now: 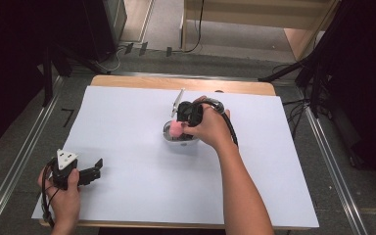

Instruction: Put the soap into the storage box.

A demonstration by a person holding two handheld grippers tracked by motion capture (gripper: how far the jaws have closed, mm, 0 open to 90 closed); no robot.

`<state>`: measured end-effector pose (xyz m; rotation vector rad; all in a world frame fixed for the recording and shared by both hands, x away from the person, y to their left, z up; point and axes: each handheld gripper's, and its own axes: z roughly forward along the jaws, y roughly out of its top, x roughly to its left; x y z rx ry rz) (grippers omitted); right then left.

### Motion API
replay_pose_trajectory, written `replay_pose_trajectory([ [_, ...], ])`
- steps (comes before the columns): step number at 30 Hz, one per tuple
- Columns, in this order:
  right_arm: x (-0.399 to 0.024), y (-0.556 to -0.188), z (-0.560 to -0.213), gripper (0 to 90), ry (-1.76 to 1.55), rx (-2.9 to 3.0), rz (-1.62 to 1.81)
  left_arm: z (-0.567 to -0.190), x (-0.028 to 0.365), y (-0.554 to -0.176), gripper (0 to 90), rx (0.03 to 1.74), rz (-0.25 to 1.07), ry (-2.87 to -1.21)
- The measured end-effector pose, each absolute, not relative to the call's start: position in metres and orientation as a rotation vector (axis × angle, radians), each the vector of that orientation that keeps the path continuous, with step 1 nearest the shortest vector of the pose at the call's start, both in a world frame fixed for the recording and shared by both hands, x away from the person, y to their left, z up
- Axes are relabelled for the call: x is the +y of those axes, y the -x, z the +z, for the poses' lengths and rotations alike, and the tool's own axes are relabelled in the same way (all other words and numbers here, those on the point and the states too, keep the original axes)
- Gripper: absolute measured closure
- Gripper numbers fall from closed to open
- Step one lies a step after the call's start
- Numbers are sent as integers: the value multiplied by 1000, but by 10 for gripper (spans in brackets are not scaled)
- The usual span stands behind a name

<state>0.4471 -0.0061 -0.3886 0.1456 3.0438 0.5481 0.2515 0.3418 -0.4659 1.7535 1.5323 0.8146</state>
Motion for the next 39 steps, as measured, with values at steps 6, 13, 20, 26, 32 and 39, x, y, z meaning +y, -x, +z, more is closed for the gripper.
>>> replay_pose_trajectory([
  [6,-4,-451,-394,390,-131,3051,536,-466,342,-252,42,1534,815,-1753],
  [13,-6,-453,-395,389,-153,3048,545,-466,342,-252,42,1541,815,-1749],
  [20,-11,-452,-394,388,-179,3063,535,-466,343,-252,42,1541,811,-1748],
  [26,-13,-452,-392,387,-186,3073,547,-466,343,-252,42,1541,811,-1748],
  [32,-20,-452,-383,356,-227,3057,653,-466,342,-252,42,1543,814,-1750],
  [39,-31,-448,-371,253,-300,2975,697,-466,342,-252,42,1544,814,-1751],
])
